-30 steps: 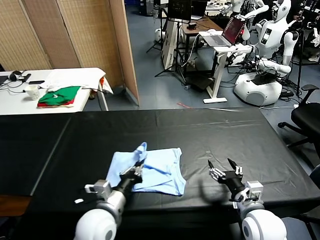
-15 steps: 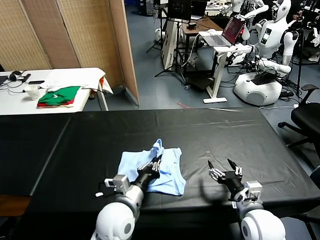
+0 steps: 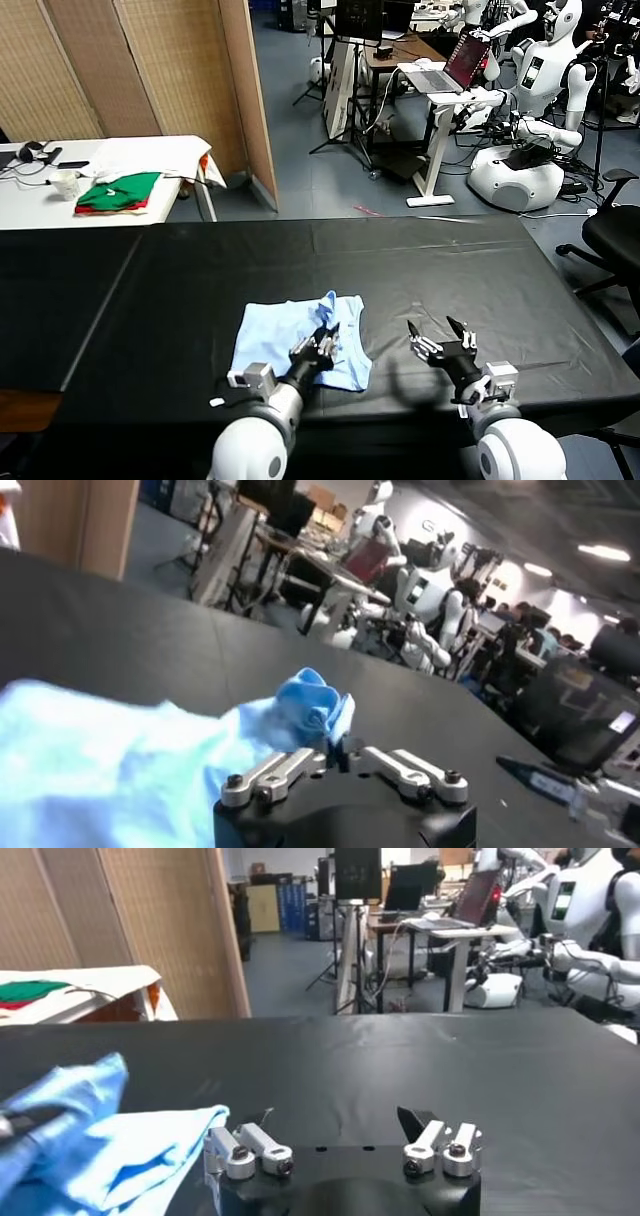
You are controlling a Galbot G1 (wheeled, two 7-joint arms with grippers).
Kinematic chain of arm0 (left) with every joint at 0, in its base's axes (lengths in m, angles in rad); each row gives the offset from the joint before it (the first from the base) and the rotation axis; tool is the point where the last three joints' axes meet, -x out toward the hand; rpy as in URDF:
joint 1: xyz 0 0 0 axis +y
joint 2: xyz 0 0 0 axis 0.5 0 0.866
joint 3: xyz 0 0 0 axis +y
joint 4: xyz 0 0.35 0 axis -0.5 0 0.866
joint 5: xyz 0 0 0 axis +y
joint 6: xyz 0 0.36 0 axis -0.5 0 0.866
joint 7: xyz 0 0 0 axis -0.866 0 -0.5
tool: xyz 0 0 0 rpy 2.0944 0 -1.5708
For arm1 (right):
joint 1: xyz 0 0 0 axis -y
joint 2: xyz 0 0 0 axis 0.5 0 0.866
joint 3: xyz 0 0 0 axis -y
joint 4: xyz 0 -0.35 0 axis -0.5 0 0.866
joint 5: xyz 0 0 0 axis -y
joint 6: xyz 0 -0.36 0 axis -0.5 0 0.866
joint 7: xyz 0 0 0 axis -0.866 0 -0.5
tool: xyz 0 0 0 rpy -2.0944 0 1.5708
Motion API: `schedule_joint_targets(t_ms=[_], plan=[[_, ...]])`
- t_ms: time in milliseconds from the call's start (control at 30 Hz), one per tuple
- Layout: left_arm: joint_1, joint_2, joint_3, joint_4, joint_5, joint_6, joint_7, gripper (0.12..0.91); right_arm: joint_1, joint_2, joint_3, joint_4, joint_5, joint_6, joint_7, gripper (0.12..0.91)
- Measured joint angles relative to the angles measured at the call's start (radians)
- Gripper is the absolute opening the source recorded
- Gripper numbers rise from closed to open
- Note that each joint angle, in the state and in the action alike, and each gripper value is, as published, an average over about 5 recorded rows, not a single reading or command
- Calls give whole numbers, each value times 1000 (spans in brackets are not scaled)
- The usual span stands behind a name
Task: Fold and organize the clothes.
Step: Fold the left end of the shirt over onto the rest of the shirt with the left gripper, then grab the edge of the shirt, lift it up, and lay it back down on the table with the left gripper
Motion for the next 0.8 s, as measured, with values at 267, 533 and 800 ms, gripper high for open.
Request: schedule_joint_targets(t_ms=[267, 533, 800], plan=[[14, -44, -42, -45, -117, -4, -28, 896, 66, -39, -84, -42, 18, -16, -2, 907], [53, 71, -151, -76, 48, -76, 5, 907, 146, -47, -227, -106, -74, -8, -36, 907], [73, 120, -231, -77, 94, -87, 2, 907, 153, -36, -298, -149, -204, -73, -35, 907]])
